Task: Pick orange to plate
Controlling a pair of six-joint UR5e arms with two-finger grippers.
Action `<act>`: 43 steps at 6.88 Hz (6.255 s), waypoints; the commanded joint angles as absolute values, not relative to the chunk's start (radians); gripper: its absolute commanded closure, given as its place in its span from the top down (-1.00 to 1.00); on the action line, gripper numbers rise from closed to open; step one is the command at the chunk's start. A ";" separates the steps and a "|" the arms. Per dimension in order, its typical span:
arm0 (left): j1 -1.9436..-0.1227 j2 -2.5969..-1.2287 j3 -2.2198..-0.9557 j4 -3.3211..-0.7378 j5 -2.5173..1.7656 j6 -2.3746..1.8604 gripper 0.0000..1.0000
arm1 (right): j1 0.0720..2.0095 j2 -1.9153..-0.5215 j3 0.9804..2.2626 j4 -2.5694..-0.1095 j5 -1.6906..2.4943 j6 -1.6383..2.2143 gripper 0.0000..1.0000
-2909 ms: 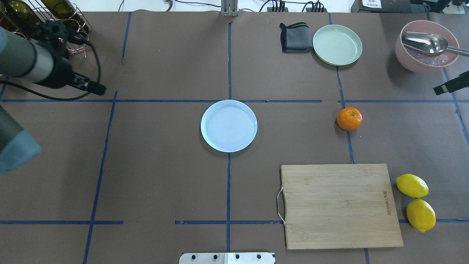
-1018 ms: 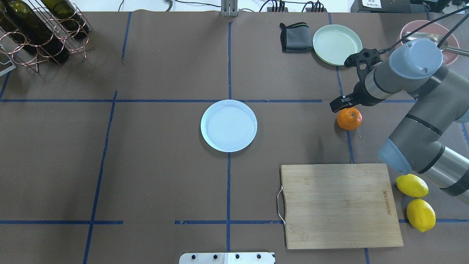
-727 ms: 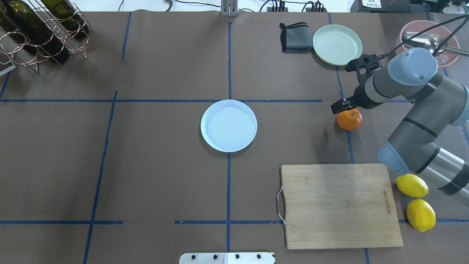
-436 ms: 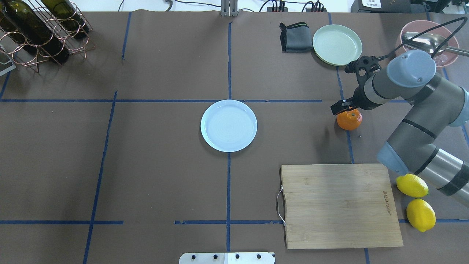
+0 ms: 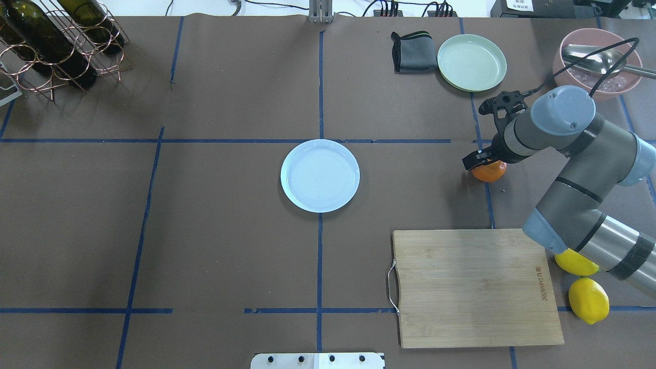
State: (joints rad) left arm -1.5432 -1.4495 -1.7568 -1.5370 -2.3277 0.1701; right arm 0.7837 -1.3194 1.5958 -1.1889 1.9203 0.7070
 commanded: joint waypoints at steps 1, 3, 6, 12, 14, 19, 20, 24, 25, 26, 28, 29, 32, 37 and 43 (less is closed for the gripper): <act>-1.543 -1.450 -1.758 -1.537 -2.329 0.170 1.00 | 0.776 -1.322 1.598 -1.189 1.922 0.709 -0.23; -1.543 -1.447 -1.761 -1.537 -2.333 0.170 1.00 | 0.756 -1.298 1.626 -1.195 1.922 0.747 -1.00; -1.543 -1.448 -1.761 -1.539 -2.333 0.170 1.00 | 0.645 -0.945 1.606 -1.485 1.880 0.975 -0.87; -1.543 -1.445 -1.786 -1.537 -2.333 0.167 1.00 | 0.497 -0.621 1.260 -1.508 1.677 1.181 -0.82; -1.543 -1.445 -1.786 -1.537 -2.333 0.167 1.00 | 0.485 -0.618 1.256 -1.506 1.677 1.183 -0.49; -1.543 -1.447 -1.786 -1.537 -2.335 0.167 1.00 | 0.476 -0.620 1.255 -1.505 1.666 1.218 1.00; -1.543 -1.447 -1.786 -1.537 -2.335 0.167 1.00 | 0.492 -0.618 1.273 -1.506 1.669 1.206 1.00; -1.543 -1.439 -1.786 -1.534 -2.333 0.173 1.00 | 0.841 -0.774 1.545 -1.676 2.002 0.770 1.00; -1.543 -1.436 -1.786 -1.532 -2.336 0.176 1.00 | 0.950 -0.884 1.643 -1.718 2.107 0.614 1.00; -1.543 -1.442 -1.781 -1.534 -2.336 0.176 1.00 | 1.076 -0.981 1.726 -1.782 2.164 0.439 1.00; -1.543 -1.434 -1.784 -1.534 -2.336 0.178 1.00 | 1.274 -1.145 1.778 -1.909 2.180 -0.032 1.00; -1.543 -1.434 -1.784 -1.535 -2.338 0.178 1.00 | 1.345 -1.207 1.781 -1.936 2.166 -0.119 1.00; -1.548 -1.433 -1.783 -1.534 -2.338 0.178 1.00 | 1.474 -1.544 1.787 -1.841 2.147 -0.112 1.00; -1.549 -1.433 -1.787 -1.539 -2.375 0.179 1.00 | 1.480 -1.709 1.744 -1.621 2.279 -0.110 1.00; -1.549 -1.433 -1.786 -1.537 -2.365 0.176 1.00 | 1.480 -1.715 1.743 -1.621 2.279 -0.112 1.00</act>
State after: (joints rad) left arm -1.5501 -1.4329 -1.7855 -1.5379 -2.3650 0.1764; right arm 1.4803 -1.7120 1.7427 -1.6214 2.2789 -0.1113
